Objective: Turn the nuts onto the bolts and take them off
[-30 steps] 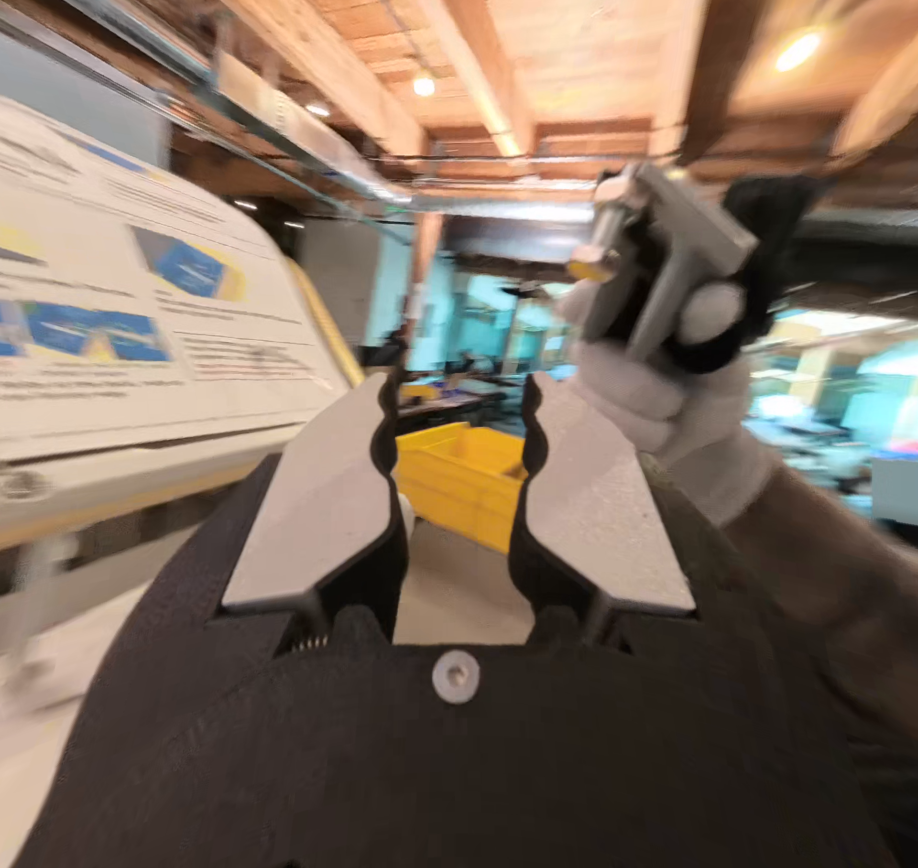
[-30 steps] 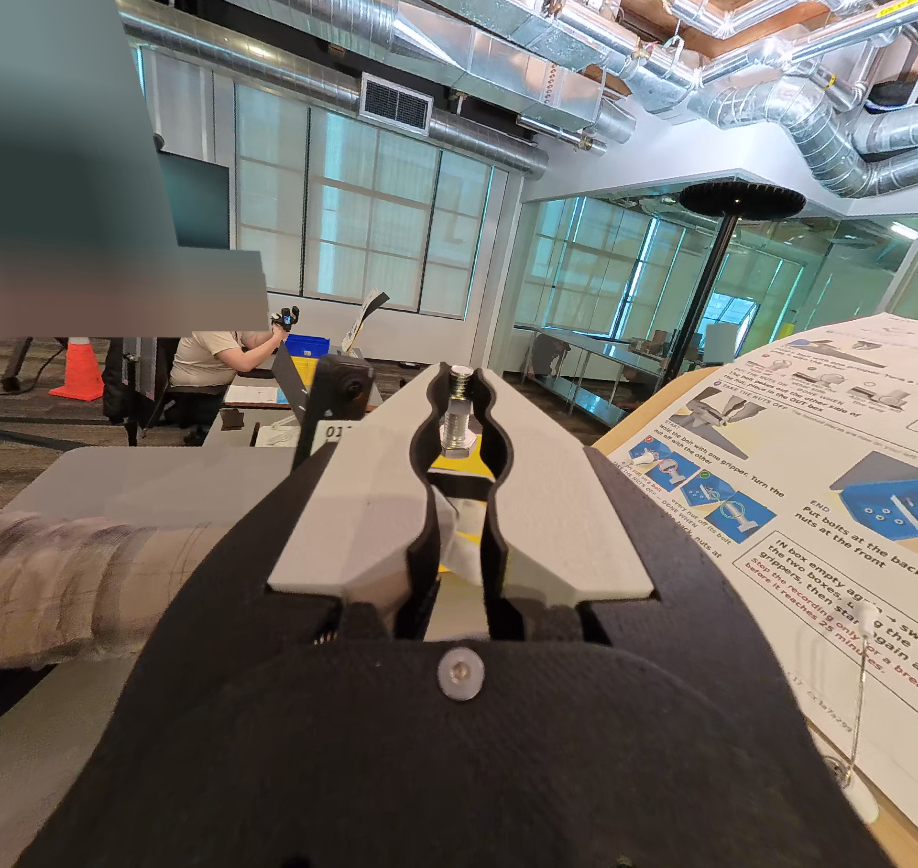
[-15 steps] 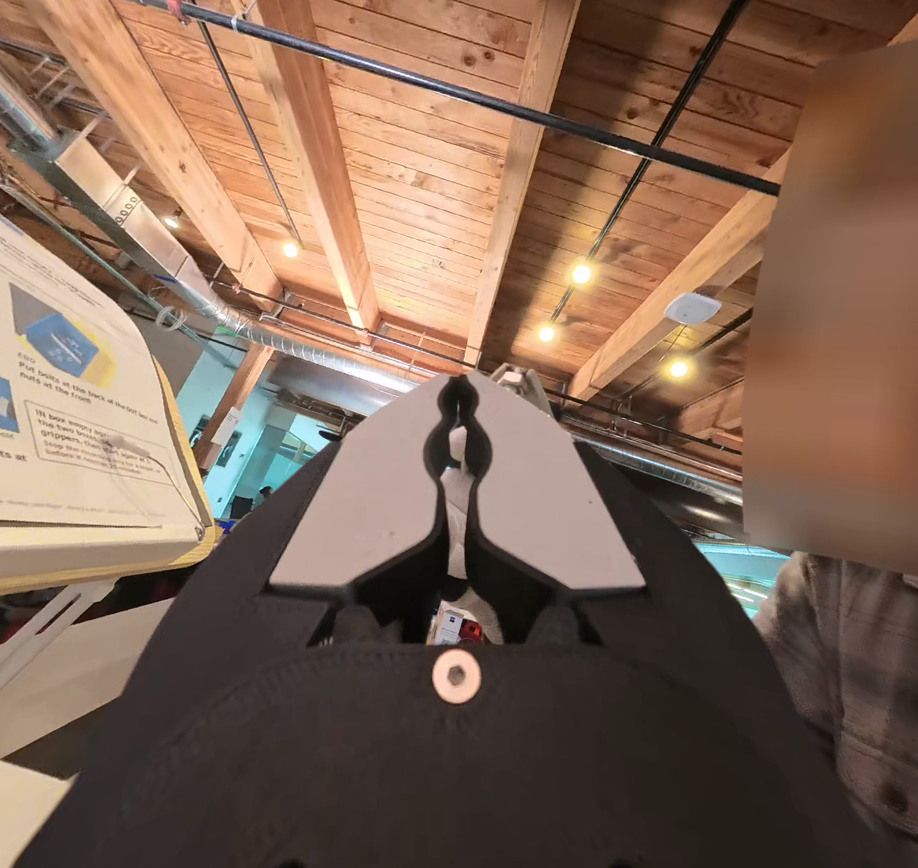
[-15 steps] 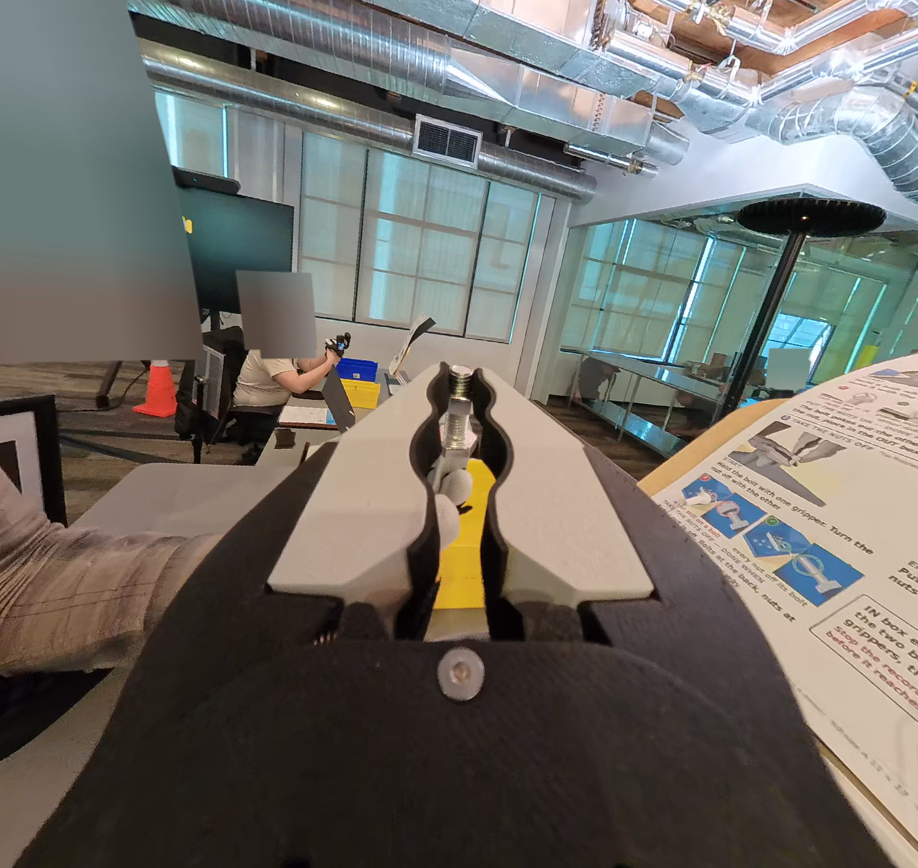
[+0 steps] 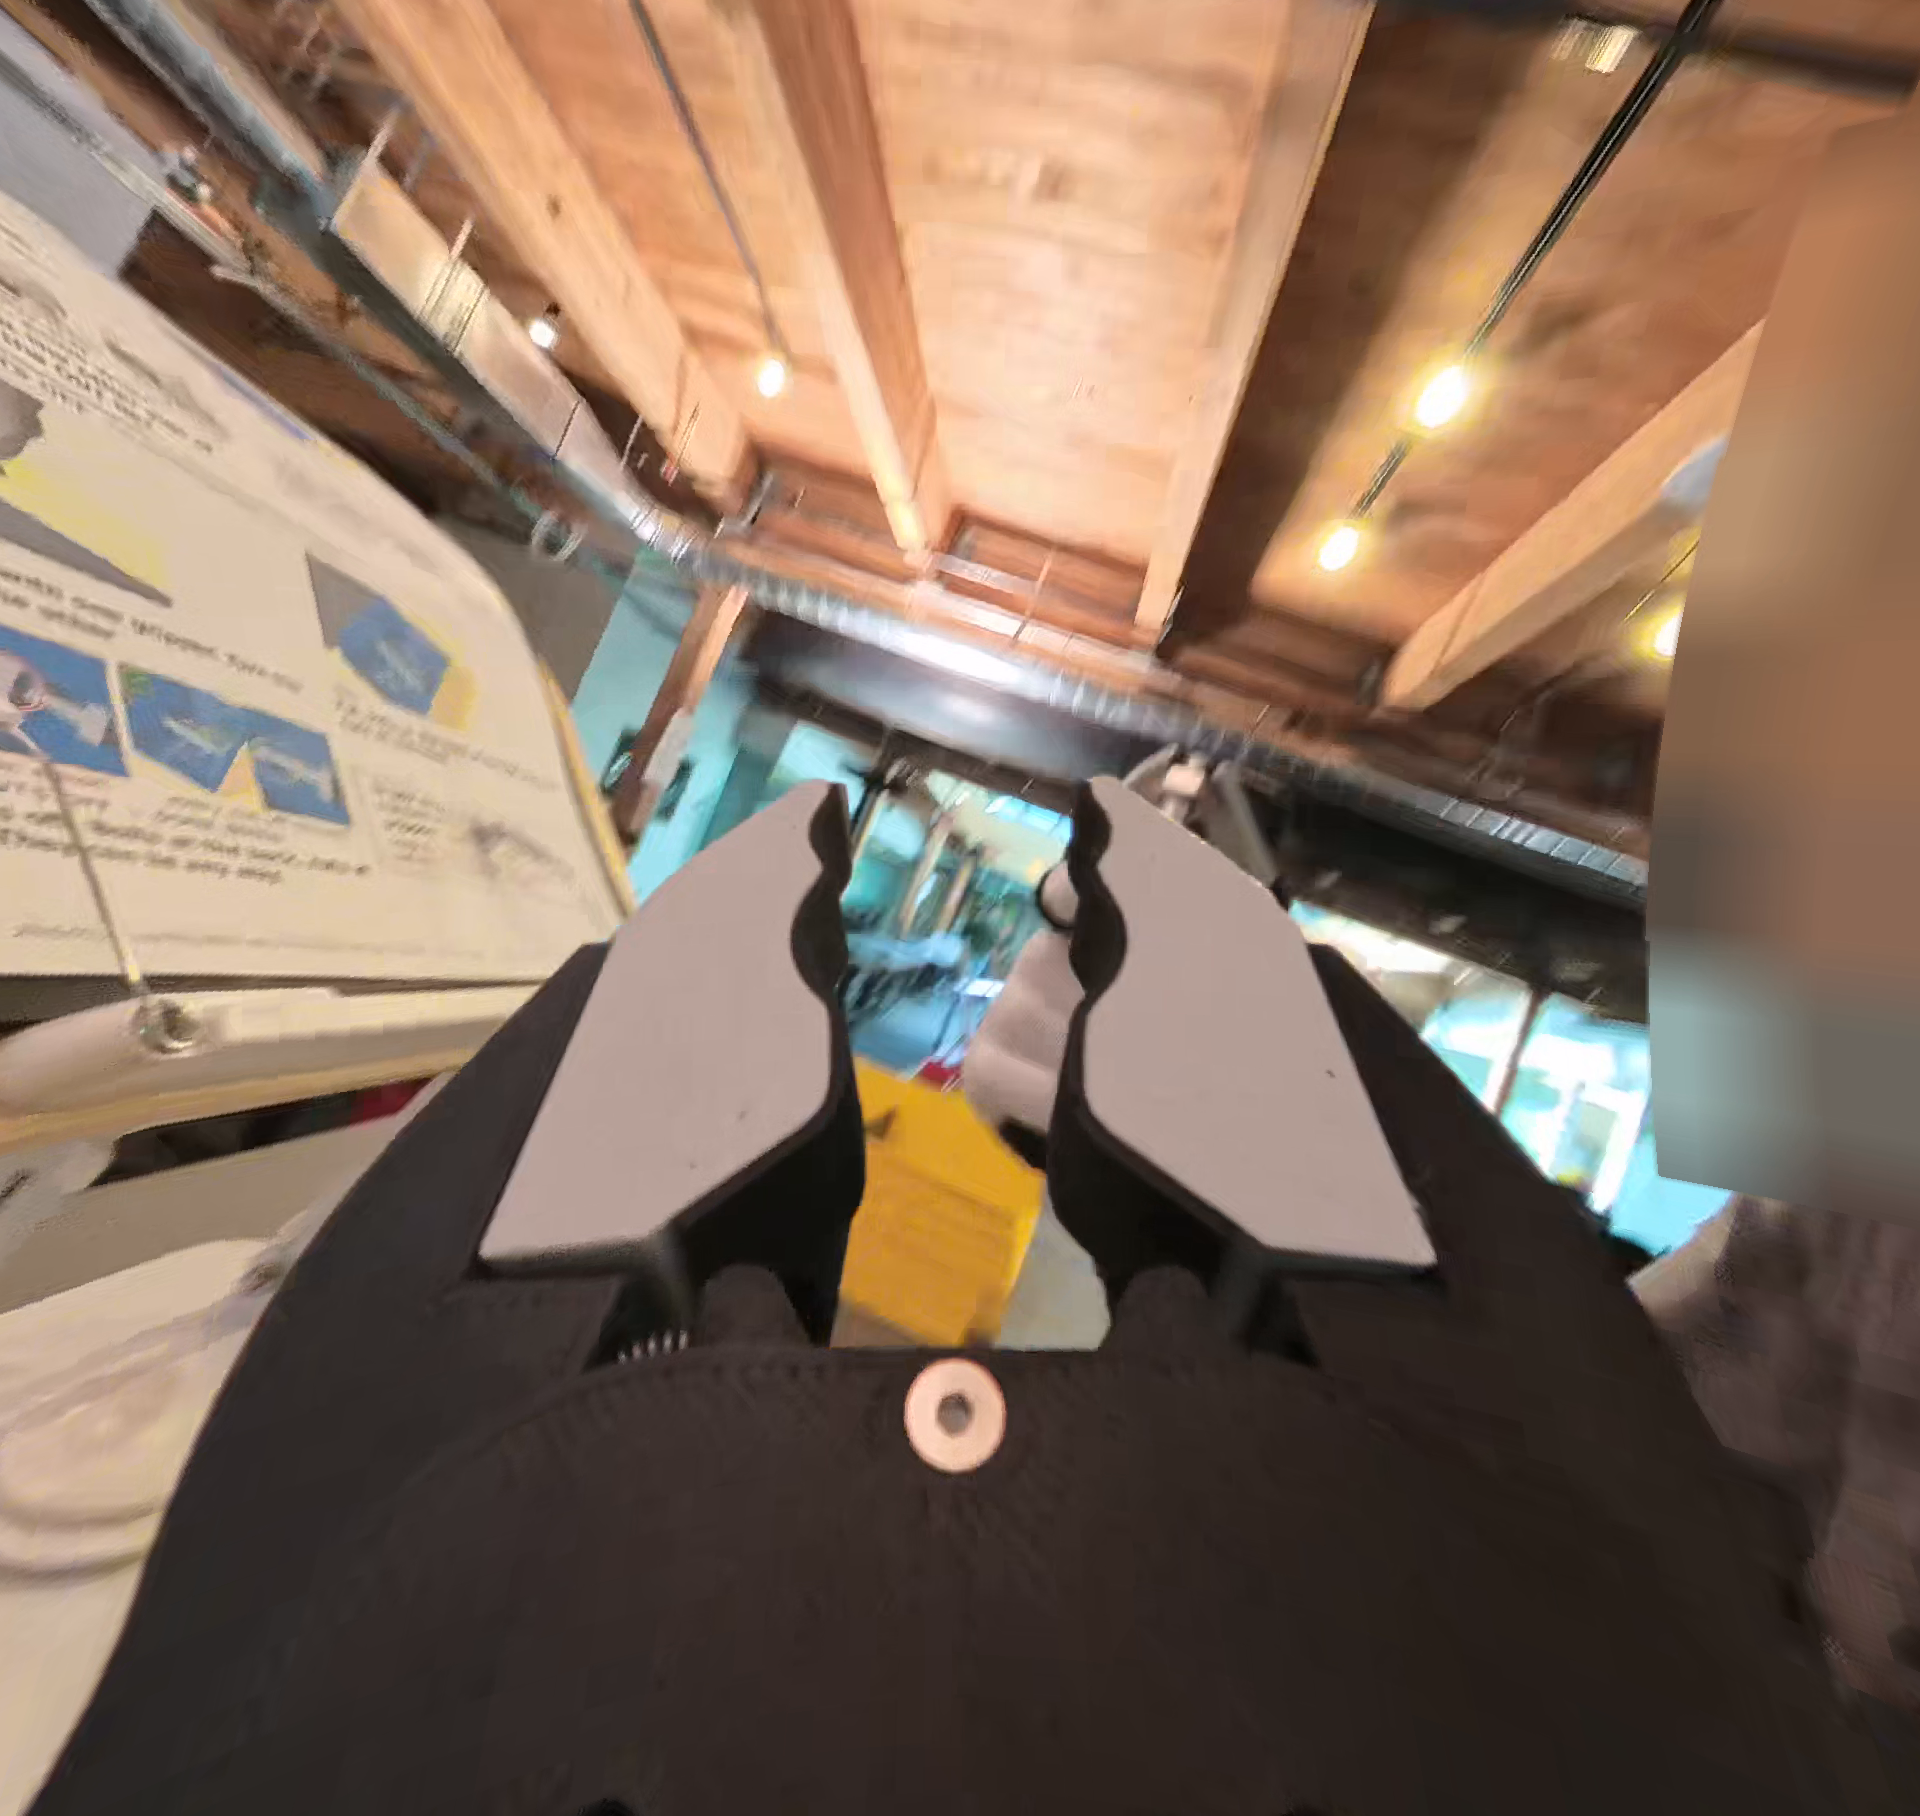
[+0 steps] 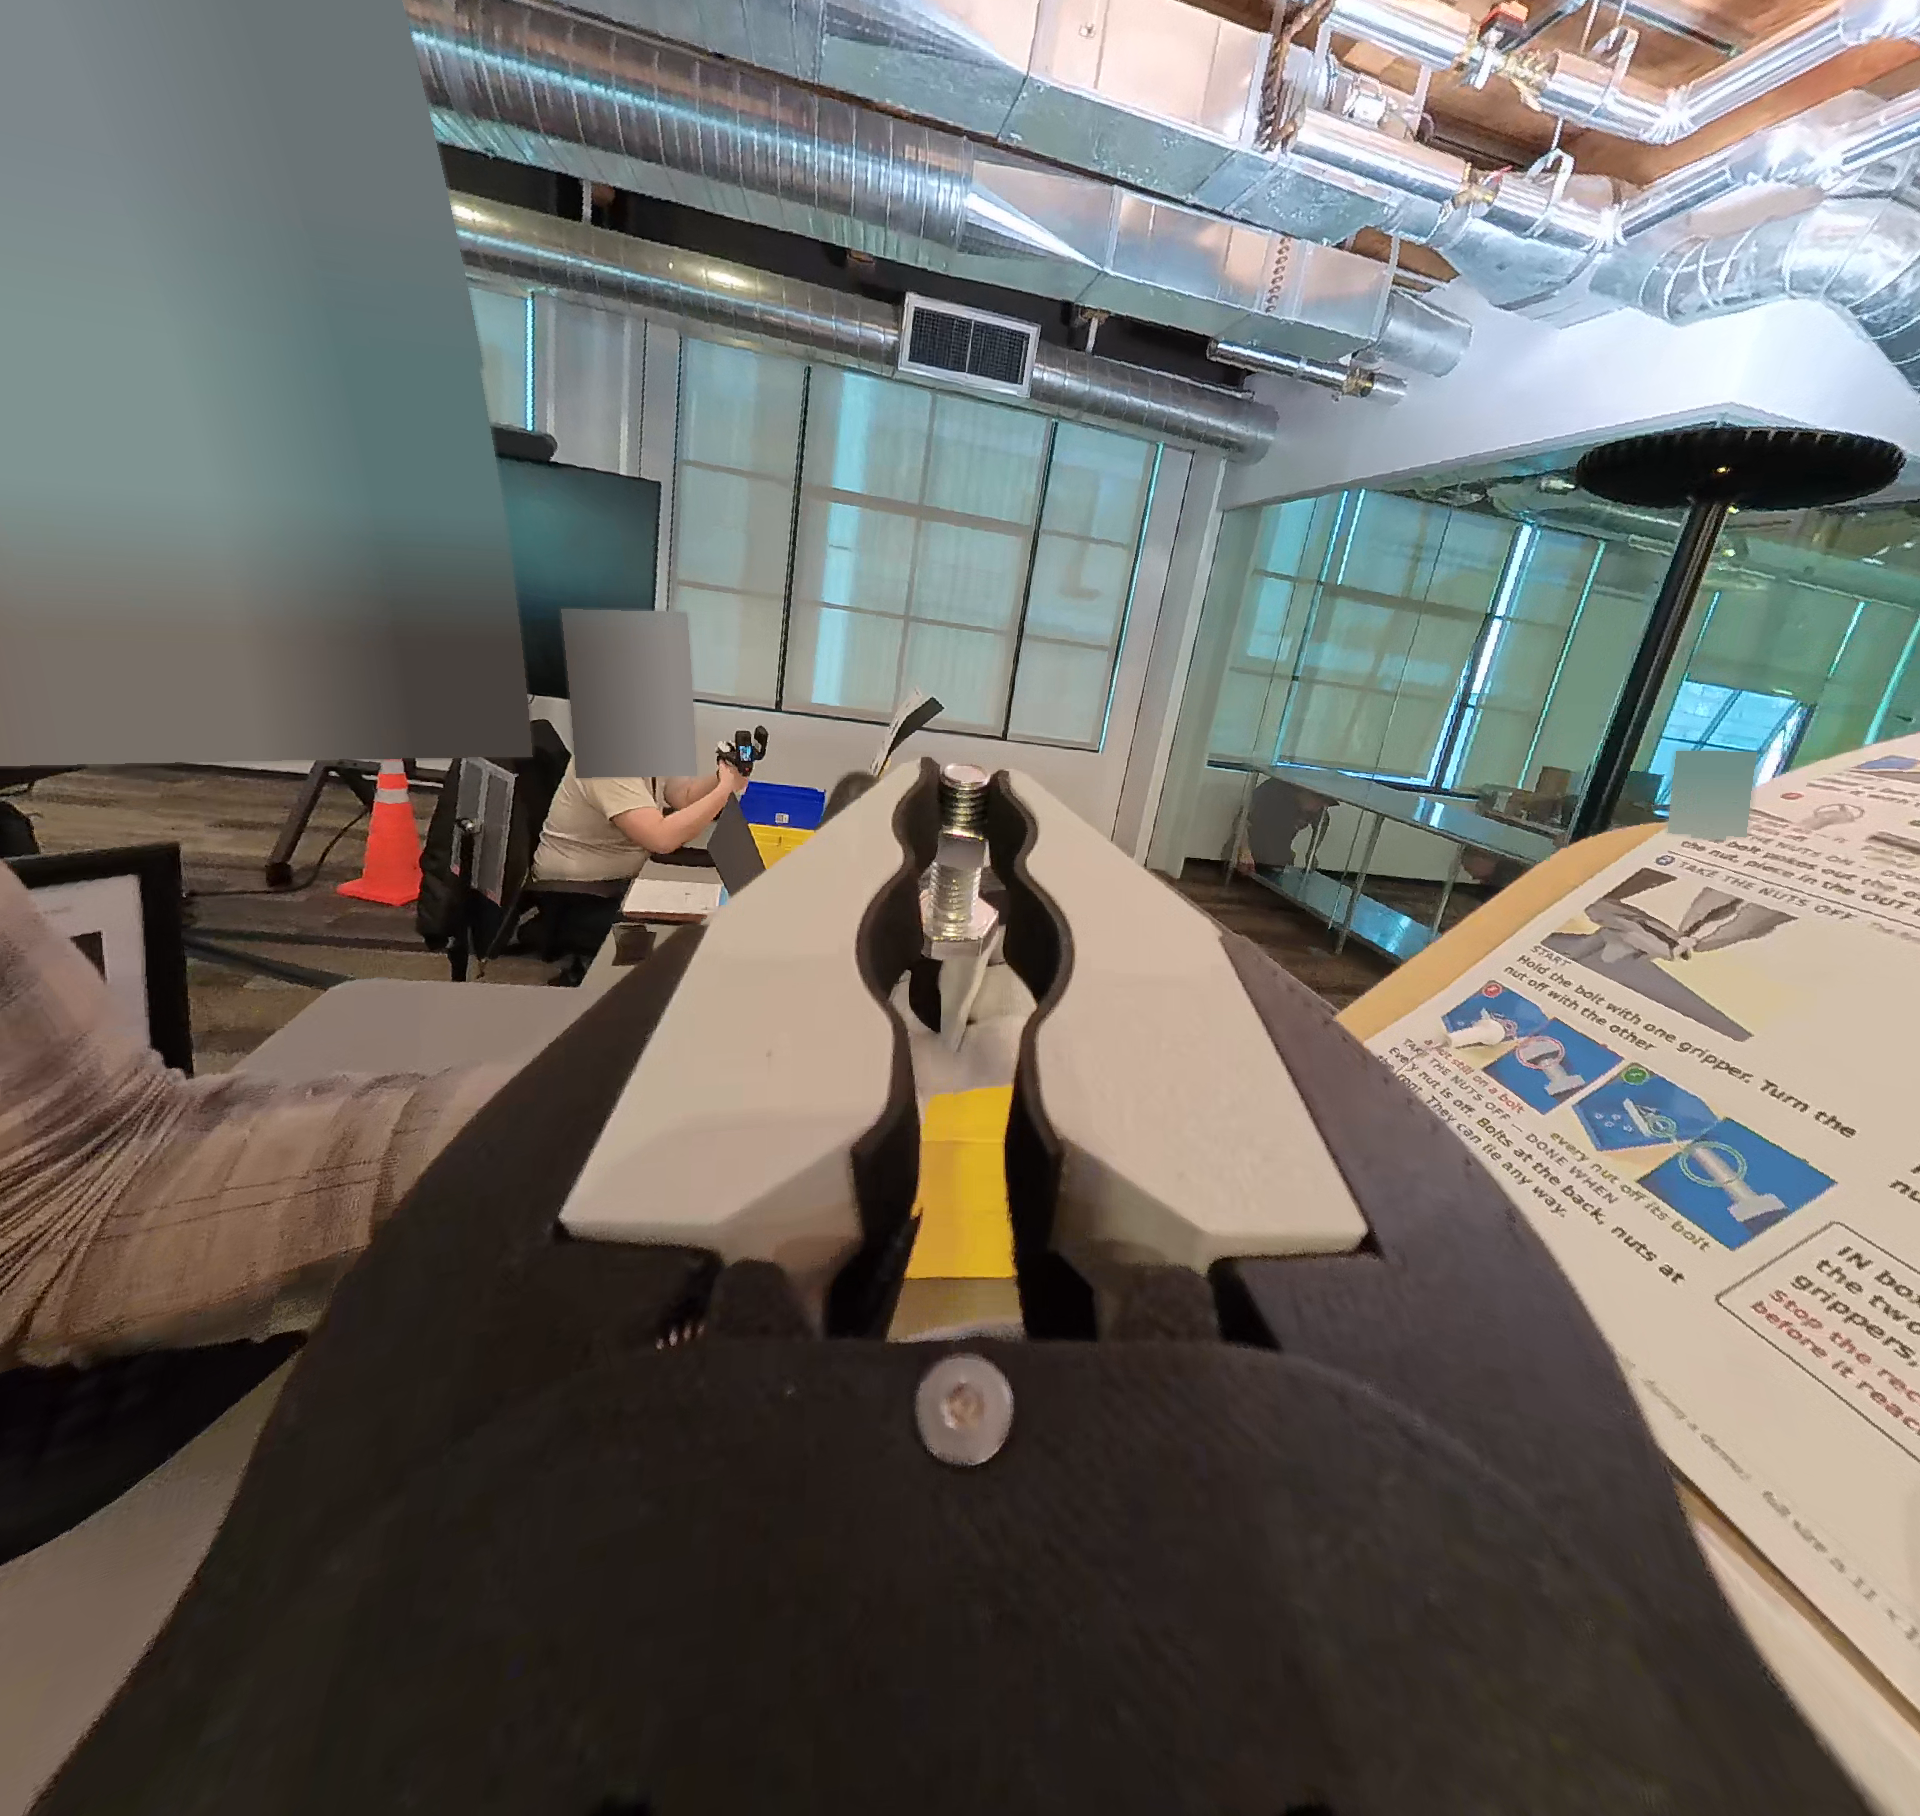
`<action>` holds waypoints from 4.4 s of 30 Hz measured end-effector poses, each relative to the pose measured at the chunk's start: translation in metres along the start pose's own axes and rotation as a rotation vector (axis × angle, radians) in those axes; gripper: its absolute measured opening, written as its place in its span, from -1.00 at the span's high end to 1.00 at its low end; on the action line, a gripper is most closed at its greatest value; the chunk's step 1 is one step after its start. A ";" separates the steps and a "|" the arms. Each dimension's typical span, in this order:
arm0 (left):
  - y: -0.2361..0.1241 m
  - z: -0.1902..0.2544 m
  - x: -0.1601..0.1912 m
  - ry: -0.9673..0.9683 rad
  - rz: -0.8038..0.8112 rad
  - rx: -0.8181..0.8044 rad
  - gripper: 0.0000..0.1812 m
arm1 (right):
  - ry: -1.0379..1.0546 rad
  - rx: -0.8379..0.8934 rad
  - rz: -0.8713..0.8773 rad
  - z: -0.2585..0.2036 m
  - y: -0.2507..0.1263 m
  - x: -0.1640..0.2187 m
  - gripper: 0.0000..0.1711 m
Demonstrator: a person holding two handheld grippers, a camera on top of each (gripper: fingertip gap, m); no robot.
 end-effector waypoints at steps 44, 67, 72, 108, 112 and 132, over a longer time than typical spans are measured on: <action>-0.070 0.117 -0.137 1.248 0.079 -1.258 0.99 | 0.019 0.012 0.039 0.005 -0.014 -0.006 0.92; 0.006 0.034 -0.029 0.751 -0.720 -0.568 0.81 | 0.024 0.043 0.056 0.016 -0.027 -0.011 0.92; -0.002 0.040 -0.029 0.502 -0.683 -0.331 0.67 | 0.032 0.037 0.049 0.016 -0.024 -0.008 0.92; 0.016 0.019 -0.004 0.920 -0.518 -0.537 0.35 | 0.095 -0.049 -0.009 -0.003 0.002 0.022 0.92; 0.022 0.023 0.013 0.681 -0.544 -0.269 0.40 | 0.099 -0.033 -0.021 0.002 0.001 0.027 0.92; 0.045 0.034 0.050 0.460 -0.777 -0.060 0.55 | 0.059 -0.114 -0.133 -0.011 0.012 0.046 0.92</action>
Point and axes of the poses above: each gripper's, where its closed fingertips meet, y out along the fingers, x out of its underside, z = x × y across the jaws, the point moved 9 cm from there along -y, back along the fingers, and after that the axes turned 11 degrees about x, right-handed, at the moved point
